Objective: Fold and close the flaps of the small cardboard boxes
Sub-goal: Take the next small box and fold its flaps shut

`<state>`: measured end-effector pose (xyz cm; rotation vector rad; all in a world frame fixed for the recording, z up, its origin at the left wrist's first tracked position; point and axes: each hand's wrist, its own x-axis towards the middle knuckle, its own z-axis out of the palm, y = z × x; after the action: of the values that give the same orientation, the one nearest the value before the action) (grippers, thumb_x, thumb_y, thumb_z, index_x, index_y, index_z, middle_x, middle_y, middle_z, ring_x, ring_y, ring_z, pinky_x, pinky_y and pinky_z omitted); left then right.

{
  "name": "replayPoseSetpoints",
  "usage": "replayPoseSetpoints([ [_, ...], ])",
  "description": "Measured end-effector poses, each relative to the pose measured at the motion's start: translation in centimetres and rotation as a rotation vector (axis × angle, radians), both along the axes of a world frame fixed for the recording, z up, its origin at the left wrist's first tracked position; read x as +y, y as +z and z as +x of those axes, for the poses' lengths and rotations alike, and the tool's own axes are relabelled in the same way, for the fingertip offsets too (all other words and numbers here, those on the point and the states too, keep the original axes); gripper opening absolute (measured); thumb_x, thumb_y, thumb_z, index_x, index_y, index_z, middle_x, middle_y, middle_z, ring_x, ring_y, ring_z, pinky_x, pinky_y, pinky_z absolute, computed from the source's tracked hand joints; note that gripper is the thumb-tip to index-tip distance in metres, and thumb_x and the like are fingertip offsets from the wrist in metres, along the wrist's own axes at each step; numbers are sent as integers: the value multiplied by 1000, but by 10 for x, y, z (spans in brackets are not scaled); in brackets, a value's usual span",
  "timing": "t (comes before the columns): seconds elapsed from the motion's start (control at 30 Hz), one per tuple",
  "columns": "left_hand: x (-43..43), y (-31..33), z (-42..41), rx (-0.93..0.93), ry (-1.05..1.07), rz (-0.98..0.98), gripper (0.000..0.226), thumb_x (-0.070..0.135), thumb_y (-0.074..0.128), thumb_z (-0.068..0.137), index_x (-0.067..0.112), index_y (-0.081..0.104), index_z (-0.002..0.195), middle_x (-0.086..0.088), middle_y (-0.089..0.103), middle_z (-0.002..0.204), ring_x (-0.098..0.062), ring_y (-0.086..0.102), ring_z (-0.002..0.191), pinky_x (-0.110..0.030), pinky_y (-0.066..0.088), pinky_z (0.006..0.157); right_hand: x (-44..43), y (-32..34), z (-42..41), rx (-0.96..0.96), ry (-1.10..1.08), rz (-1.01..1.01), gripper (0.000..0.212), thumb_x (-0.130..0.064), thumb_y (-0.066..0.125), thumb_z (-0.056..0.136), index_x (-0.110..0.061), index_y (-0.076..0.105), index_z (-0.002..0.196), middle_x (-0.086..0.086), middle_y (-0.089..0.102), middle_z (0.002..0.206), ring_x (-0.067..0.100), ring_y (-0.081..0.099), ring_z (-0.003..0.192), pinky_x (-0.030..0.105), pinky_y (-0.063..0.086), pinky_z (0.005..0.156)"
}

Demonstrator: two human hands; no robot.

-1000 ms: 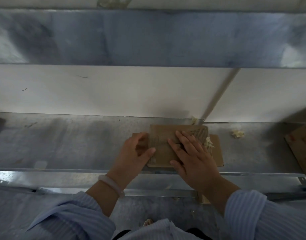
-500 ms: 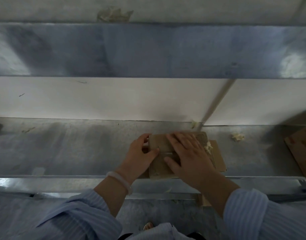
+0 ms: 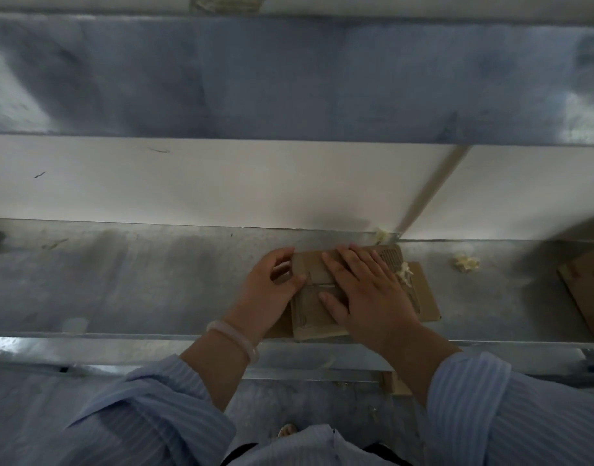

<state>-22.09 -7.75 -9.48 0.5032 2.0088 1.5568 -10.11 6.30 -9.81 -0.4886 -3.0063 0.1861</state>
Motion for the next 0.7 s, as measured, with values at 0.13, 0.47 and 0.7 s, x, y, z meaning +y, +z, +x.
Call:
replayPoseSetpoints([
  [0.13, -24, 0, 20, 51, -60, -5, 29, 16, 69, 85, 32, 61, 108, 19, 69, 93, 5, 65, 88, -10, 49, 75, 1, 2, -7, -22, -47, -17, 73, -64, 16, 89, -26, 29, 150, 5, 30, 156, 23, 22, 145, 39, 7, 121],
  [0.47, -36, -11, 41, 133, 124, -191, 7, 23, 73, 82, 29, 71, 83, 16, 70, 77, 9, 63, 70, -5, 44, 61, -1, 3, -18, -43, -118, 20, 77, -63, 14, 88, -21, 33, 149, 11, 34, 153, 29, 27, 142, 42, 10, 120],
  [0.7, -35, -14, 33, 534, 40, -318, 4, 24, 70, 83, 20, 70, 81, 11, 63, 74, -4, 57, 69, -11, 40, 62, -1, 0, -19, -40, -135, 40, 74, -61, 18, 90, -19, 37, 147, 12, 38, 150, 31, 32, 140, 44, 15, 120],
])
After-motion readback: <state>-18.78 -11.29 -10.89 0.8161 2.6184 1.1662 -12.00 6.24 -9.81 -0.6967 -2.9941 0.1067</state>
